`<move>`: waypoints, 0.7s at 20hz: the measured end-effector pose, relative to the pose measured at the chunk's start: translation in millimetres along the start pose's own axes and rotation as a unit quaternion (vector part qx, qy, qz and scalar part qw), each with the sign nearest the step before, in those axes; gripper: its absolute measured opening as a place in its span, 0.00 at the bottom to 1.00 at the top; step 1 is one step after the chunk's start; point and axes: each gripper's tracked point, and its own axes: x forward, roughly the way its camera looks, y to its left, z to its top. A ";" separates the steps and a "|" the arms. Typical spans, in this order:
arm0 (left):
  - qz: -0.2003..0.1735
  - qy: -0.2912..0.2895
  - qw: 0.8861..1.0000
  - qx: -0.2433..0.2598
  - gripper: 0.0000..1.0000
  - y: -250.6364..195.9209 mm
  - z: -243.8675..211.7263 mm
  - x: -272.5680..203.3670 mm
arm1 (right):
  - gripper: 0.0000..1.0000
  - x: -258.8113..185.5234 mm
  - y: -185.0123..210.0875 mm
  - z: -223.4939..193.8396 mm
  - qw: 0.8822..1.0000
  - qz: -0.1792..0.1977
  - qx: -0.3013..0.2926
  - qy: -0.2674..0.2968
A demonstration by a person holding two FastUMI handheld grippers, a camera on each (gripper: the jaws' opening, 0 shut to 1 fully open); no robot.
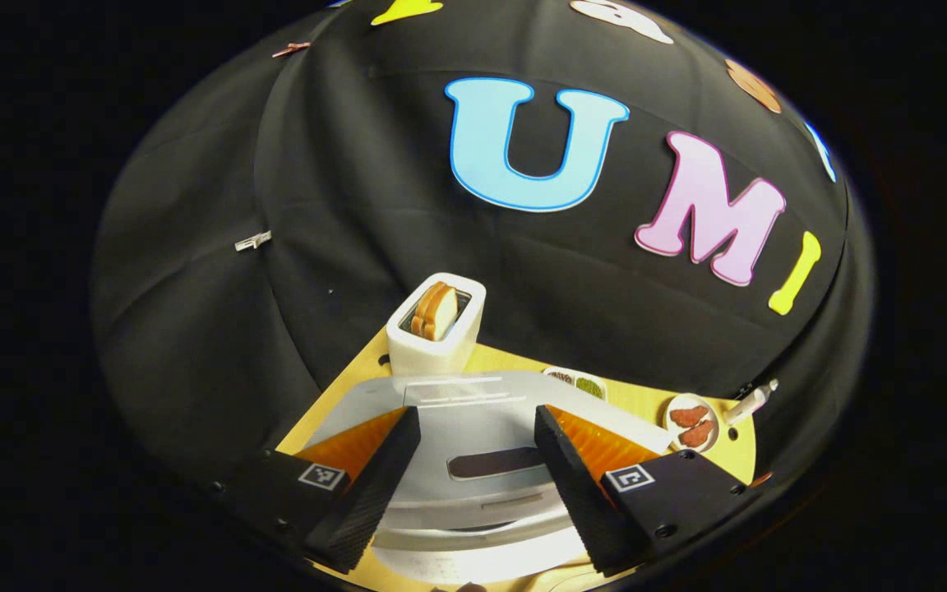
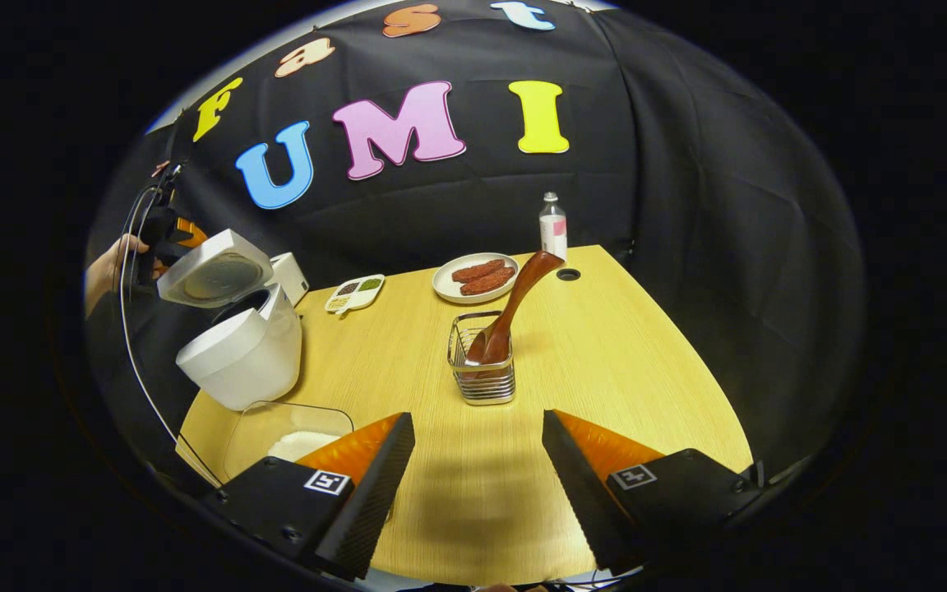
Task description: Close the left gripper, press the button to open the rice cooker; take a wooden spoon from the chopstick holder with the right hand, scoop a spoonful of rice and pour it into the rice cooker, then put the wooden spoon back into the chopstick holder.
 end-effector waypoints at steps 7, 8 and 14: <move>0.015 -0.028 0.999 0.020 1.00 -4.9 -58.6 12.2 | 0.99 -6.6 -1.7 -0.9 1.000 -0.002 -0.017 -0.008; 0.017 -0.029 0.999 0.020 1.00 -4.8 -66.6 14.4 | 0.99 -7.2 -2.1 -2.2 1.000 -0.002 -0.020 -0.007; 0.018 -0.023 0.998 0.049 1.00 -2.2 -121.4 31.0 | 0.99 -12.4 -0.3 -3.6 1.000 -0.004 -0.026 -0.011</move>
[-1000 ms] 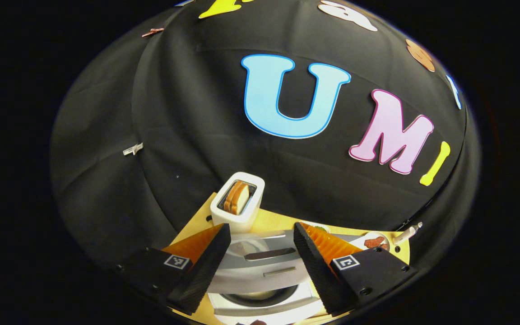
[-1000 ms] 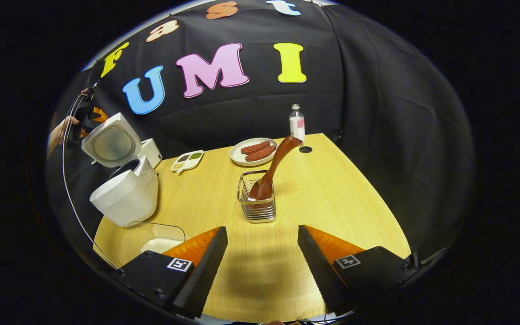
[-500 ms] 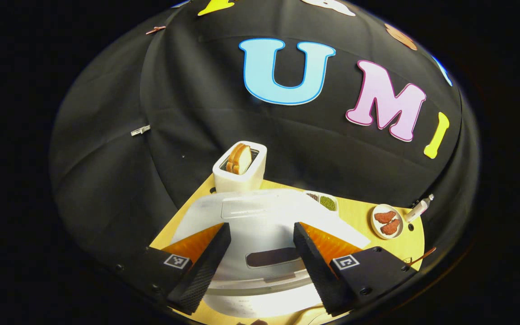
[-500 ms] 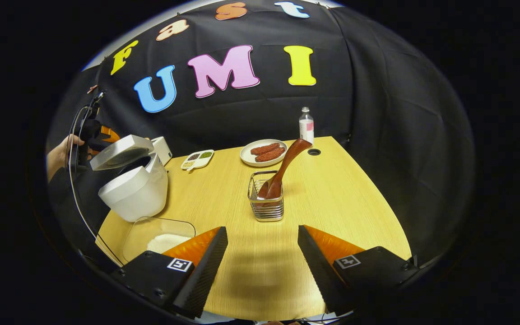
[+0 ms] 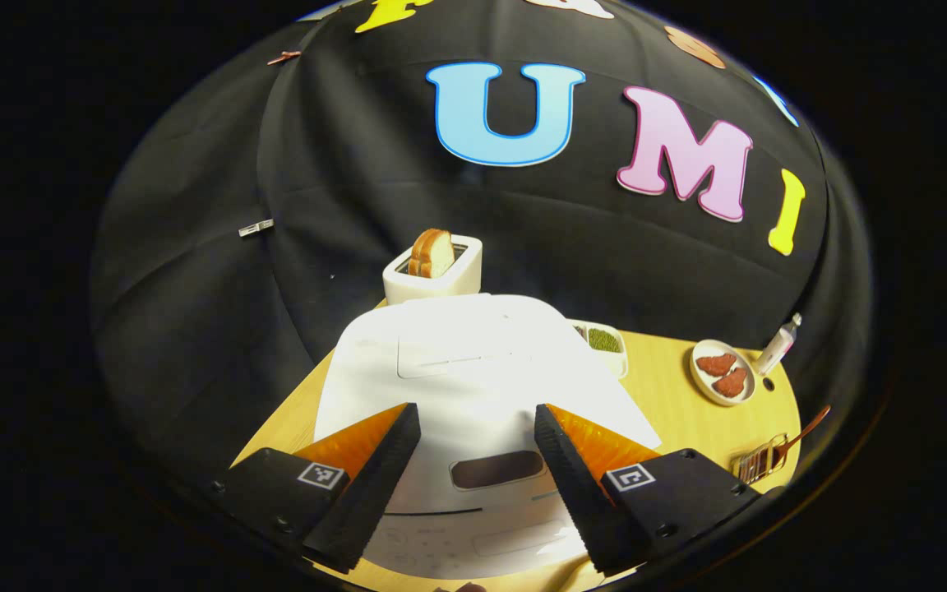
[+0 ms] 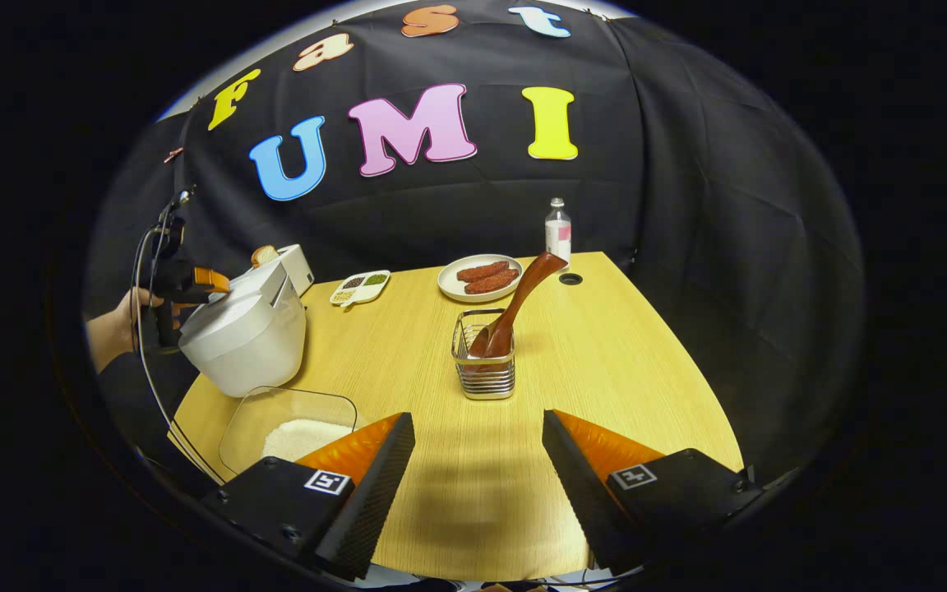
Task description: Close the left gripper, press the button to open the rice cooker; take a wooden spoon from the chopstick holder with the right hand, scoop a spoonful of rice and pour it into the rice cooker, then put the wooden spoon back into the chopstick holder.
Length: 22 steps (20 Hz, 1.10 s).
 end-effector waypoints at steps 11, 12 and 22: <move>0.016 -0.056 0.998 0.001 1.00 0.6 -1.2 1.7 | 0.99 -1.6 18.0 -12.2 1.000 0.005 -0.006 0.004; 0.019 -0.058 0.998 0.000 1.00 1.3 -0.7 1.1 | 0.99 -3.8 17.1 -7.5 1.000 0.002 -0.003 -0.002; -0.015 -0.219 0.975 0.041 0.95 -1.5 69.9 -163.2 | 0.99 -36.8 6.1 88.0 0.992 -0.057 0.023 -0.111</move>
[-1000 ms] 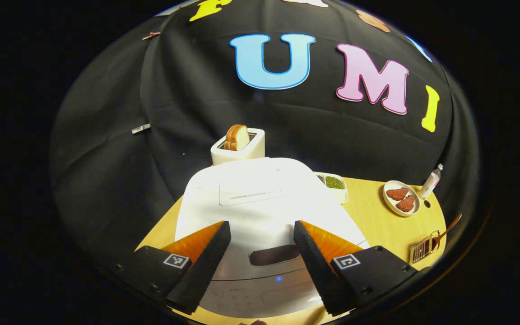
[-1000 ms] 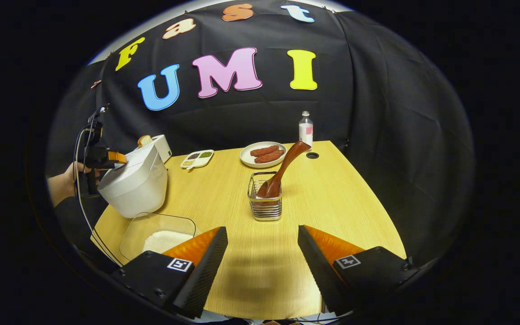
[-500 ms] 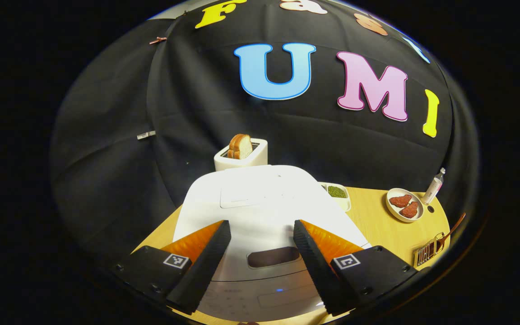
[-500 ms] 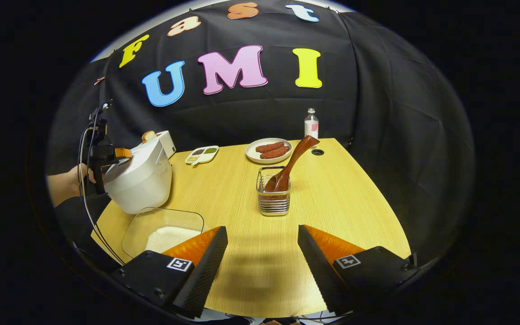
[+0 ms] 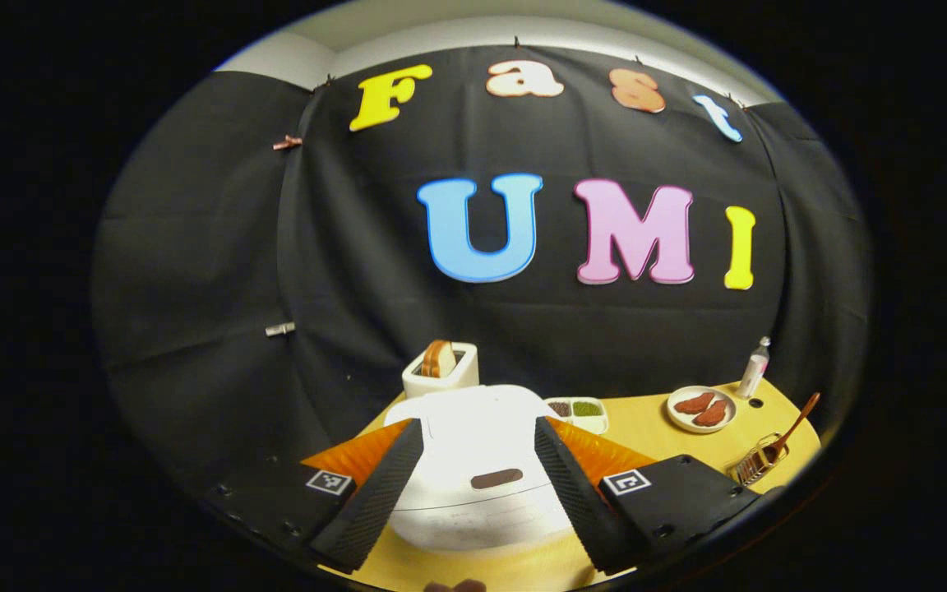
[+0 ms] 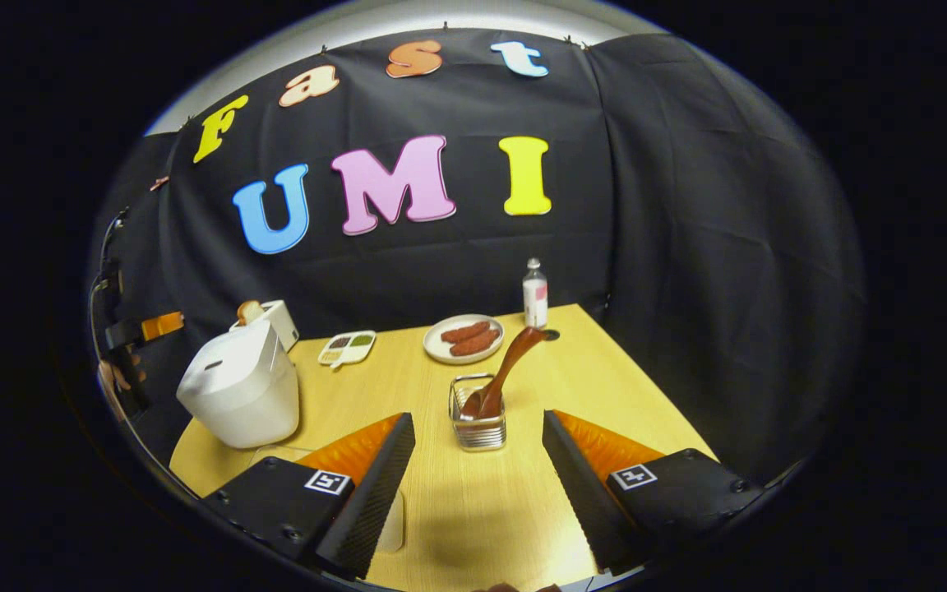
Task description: Close the left gripper, press the button to open the rice cooker; take a wooden spoon from the chopstick holder with the right hand, scoop a spoonful of rice and pour it into the rice cooker, then put the wooden spoon back into the chopstick holder.
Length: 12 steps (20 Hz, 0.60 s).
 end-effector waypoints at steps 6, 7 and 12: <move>-0.040 -0.050 0.998 0.003 0.95 6.9 30.7 -126.1 | 0.98 -52.1 -5.2 45.6 0.995 -0.049 -0.036 -0.082; -0.046 -0.052 0.998 0.001 0.95 6.0 29.8 -144.9 | 0.98 -63.6 -2.8 43.4 0.994 -0.053 -0.036 -0.087; -0.065 -0.055 0.996 -0.015 0.95 8.1 23.7 -205.0 | 0.98 -111.6 4.5 39.0 0.990 -0.069 -0.046 -0.112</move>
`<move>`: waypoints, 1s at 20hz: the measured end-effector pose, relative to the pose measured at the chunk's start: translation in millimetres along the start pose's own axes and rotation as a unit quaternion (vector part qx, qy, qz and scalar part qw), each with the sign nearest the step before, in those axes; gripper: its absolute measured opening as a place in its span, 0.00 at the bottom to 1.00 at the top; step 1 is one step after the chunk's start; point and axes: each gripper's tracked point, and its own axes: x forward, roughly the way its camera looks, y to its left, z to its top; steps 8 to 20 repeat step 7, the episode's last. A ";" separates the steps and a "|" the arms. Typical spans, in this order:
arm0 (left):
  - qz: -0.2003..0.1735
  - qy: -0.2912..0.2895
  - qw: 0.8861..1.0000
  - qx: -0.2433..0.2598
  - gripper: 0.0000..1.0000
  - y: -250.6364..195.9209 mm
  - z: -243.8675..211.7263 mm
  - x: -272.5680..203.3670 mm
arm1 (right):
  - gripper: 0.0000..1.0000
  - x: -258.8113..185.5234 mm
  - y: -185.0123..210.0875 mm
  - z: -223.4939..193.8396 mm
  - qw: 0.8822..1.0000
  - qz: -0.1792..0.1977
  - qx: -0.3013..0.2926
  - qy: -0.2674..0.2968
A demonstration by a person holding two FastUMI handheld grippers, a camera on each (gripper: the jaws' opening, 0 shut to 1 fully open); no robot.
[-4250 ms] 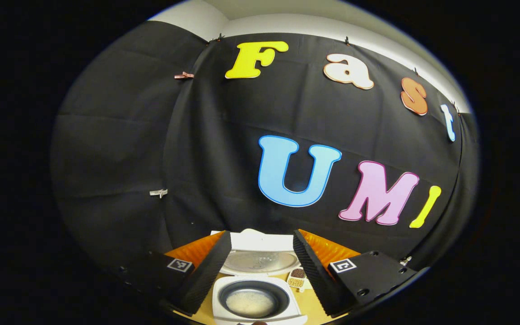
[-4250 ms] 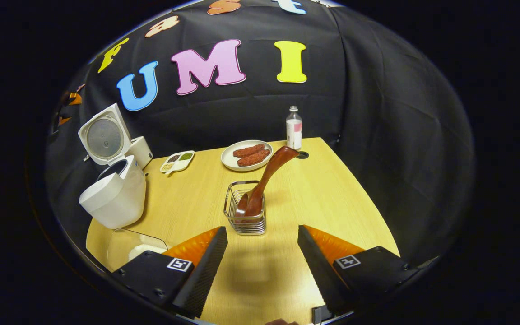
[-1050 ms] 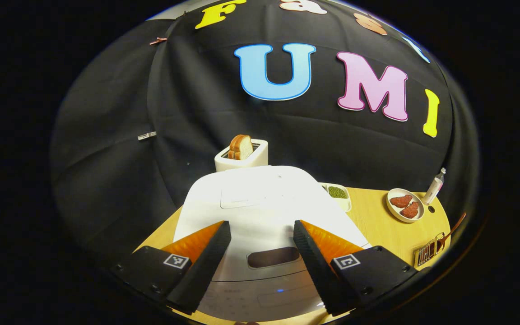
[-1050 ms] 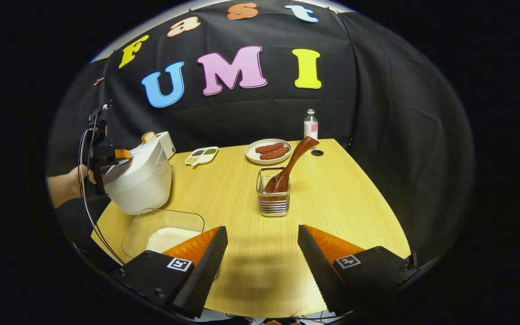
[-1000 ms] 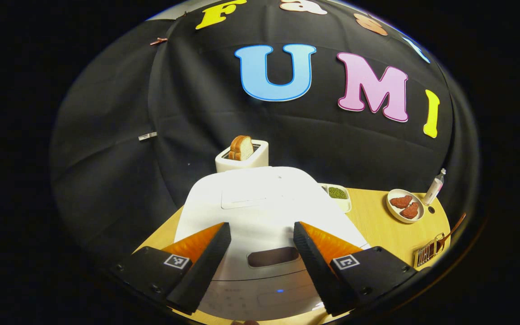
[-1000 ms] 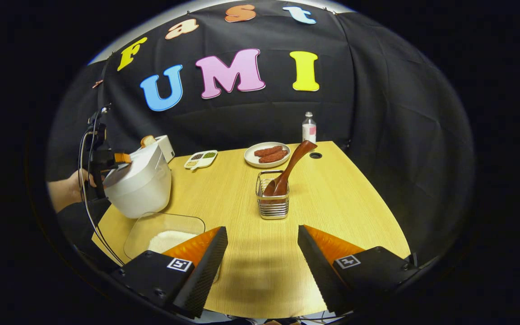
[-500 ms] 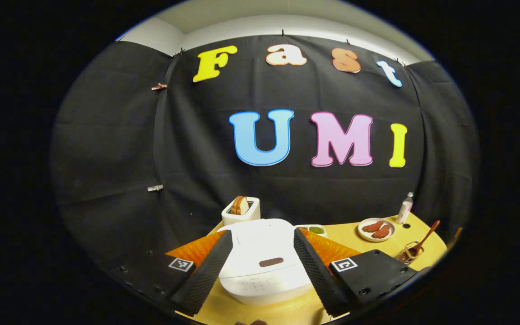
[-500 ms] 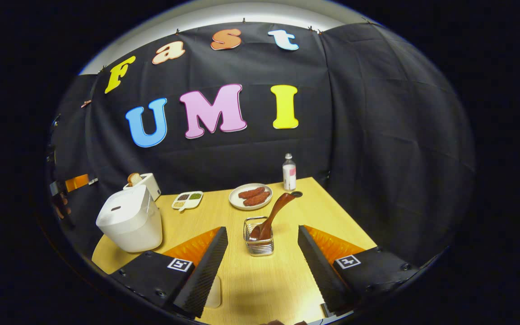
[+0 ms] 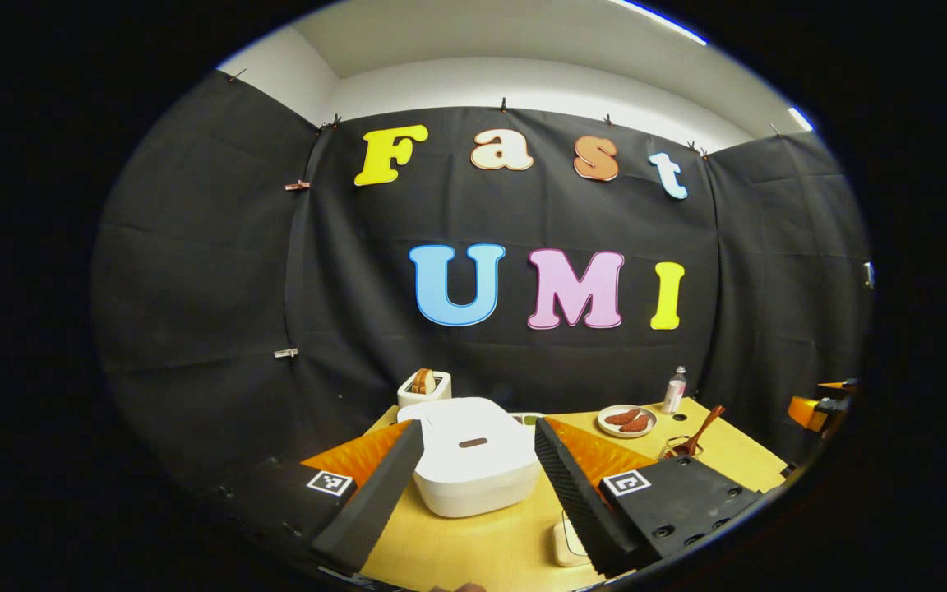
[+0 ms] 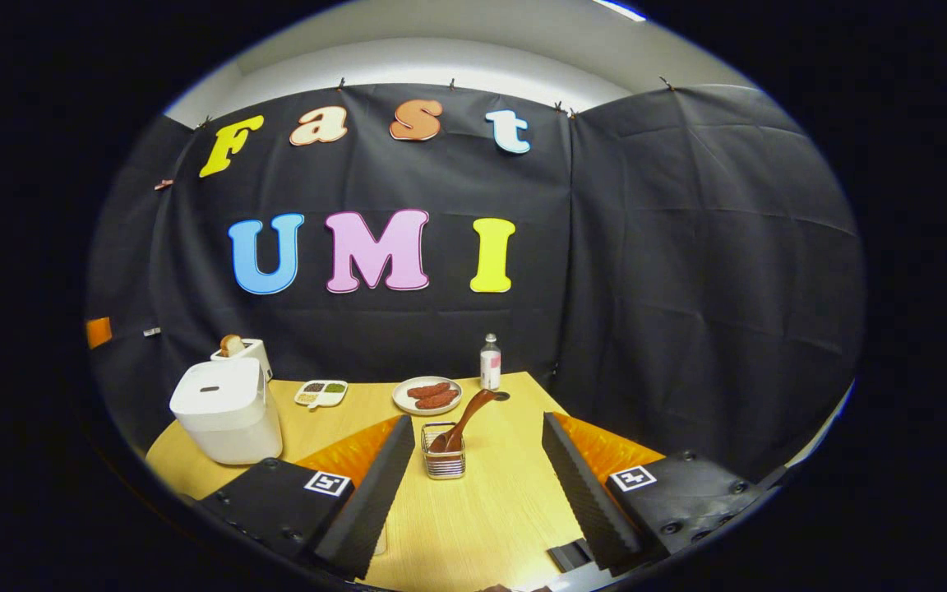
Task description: Close the left gripper, press the button to open the rice cooker; take a wooden spoon from the chopstick holder with the right hand, scoop a spoonful of rice and pour it into the rice cooker, then put the wooden spoon back into the chopstick holder.
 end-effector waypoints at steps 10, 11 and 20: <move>-0.016 -0.010 1.000 0.002 0.95 -4.6 5.8 -10.9 | 0.98 -6.5 26.5 19.0 0.999 0.030 -0.005 -0.015; -0.016 -0.010 1.000 0.002 0.95 -4.6 5.8 -10.9 | 0.98 -6.5 26.5 19.0 0.999 0.030 -0.005 -0.015; -0.016 -0.010 1.000 0.002 0.95 -4.6 5.8 -10.9 | 0.98 -6.5 26.5 19.0 0.999 0.030 -0.005 -0.015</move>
